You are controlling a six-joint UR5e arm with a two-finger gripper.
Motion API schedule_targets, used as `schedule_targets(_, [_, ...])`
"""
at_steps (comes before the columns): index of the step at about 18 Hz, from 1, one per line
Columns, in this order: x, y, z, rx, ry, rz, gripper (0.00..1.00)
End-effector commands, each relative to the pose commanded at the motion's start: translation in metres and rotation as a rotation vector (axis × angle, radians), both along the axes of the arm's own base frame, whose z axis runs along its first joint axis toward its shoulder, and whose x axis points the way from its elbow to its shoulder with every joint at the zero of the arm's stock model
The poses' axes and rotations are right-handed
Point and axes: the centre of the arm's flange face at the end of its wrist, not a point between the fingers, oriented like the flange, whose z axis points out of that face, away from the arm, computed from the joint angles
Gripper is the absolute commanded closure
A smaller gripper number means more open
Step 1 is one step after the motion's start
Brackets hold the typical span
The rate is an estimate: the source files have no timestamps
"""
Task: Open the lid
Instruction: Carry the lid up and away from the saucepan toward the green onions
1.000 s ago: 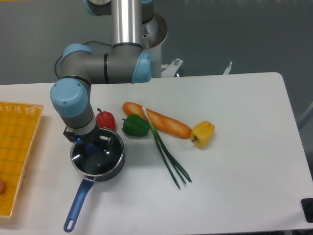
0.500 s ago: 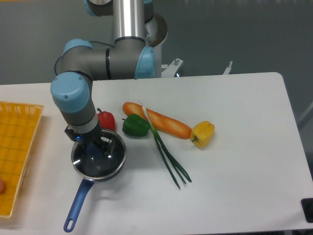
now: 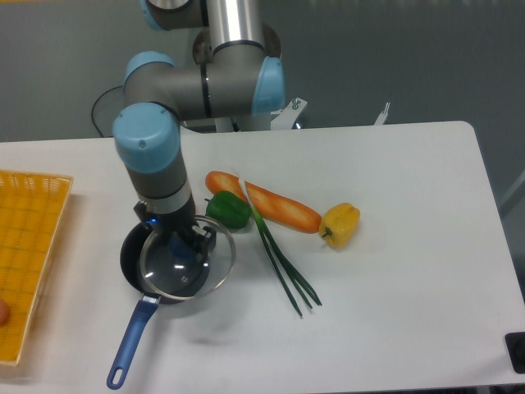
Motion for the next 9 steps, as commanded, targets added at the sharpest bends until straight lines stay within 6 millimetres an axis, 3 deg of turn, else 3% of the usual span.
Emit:
schedule_targets(3, [-0.025,-0.018,0.008,-0.007,0.010,-0.055,0.45])
schedule_targets(9, [-0.067,-0.045,0.005,-0.066,0.044,-0.139,0.45])
